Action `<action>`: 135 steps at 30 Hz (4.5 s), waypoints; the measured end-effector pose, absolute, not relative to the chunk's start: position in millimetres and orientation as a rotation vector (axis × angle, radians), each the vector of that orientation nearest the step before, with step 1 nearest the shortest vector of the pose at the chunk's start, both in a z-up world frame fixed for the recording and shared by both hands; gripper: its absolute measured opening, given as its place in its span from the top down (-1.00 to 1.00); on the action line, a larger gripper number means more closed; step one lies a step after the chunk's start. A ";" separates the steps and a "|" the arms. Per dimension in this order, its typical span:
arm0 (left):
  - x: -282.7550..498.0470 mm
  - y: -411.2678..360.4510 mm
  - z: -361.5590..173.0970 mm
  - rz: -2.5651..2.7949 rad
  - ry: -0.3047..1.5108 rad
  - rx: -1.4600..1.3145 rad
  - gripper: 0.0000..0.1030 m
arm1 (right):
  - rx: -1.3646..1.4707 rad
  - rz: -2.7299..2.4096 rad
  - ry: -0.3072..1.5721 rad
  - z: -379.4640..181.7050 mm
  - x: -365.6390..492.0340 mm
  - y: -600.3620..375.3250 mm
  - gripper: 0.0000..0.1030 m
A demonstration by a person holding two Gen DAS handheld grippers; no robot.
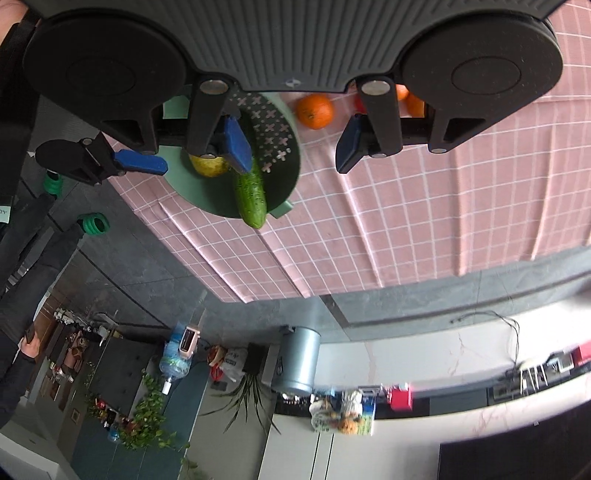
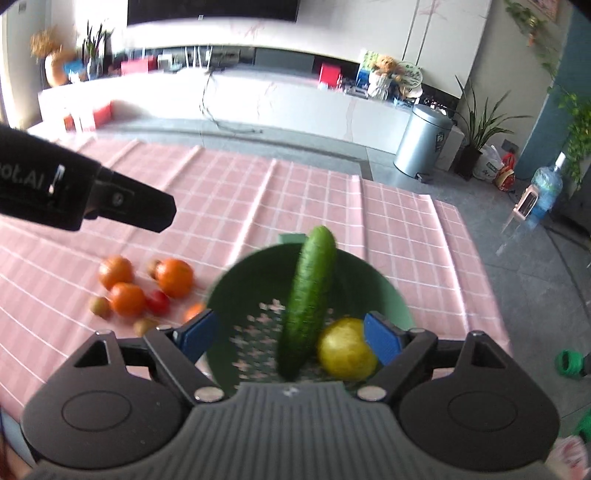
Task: Organize fruits
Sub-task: 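Withdraw both open grippers from the colander back toward the fruit pile, then grasp a small brown kiwi with the left gripper while the right grasps another kiwi, then carry the kiwi over the colander and release it while the right gripper drops its kiwi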
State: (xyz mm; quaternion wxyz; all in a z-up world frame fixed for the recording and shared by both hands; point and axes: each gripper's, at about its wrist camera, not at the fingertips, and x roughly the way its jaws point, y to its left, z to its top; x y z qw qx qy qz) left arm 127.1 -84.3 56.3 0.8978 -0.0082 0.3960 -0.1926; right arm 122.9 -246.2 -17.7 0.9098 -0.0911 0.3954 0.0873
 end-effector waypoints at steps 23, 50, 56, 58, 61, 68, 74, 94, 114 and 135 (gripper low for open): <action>68.6 10.4 -10.5 -0.343 0.849 0.009 -0.21 | 0.051 0.182 0.763 -61.7 30.0 -156.2 -0.62; 107.5 26.3 -81.6 -0.334 0.941 -0.150 0.17 | 0.207 0.129 0.850 -109.1 68.9 -164.9 0.09; 118.5 24.6 -92.7 -0.303 0.941 -0.093 0.26 | 0.262 0.159 0.834 -116.5 91.7 -160.3 0.27; 120.8 21.7 -97.1 -0.294 0.943 -0.049 0.27 | 0.256 0.156 0.834 -119.2 97.9 -157.4 0.27; 123.7 16.2 -101.1 -0.297 0.932 0.006 0.28 | 0.236 0.152 0.841 -122.8 104.4 -153.4 0.27; 131.4 10.9 -109.4 -0.313 0.933 0.019 0.28 | 0.207 0.135 0.845 -129.8 115.7 -151.4 0.27; 134.6 10.8 -110.9 -0.318 0.920 0.023 0.28 | 0.244 0.141 0.834 -135.7 122.9 -157.2 0.31; 130.8 23.8 -95.8 -0.291 0.913 -0.084 0.45 | 0.254 0.185 0.807 -128.0 117.2 -159.4 0.60; 121.8 -51.4 -19.1 -0.347 0.974 -0.001 0.45 | 0.021 0.236 0.820 -44.2 100.5 -202.0 0.60; 187.2 -162.4 -28.8 -0.467 1.160 0.045 0.45 | -0.191 0.287 1.082 -50.5 171.8 -287.8 0.60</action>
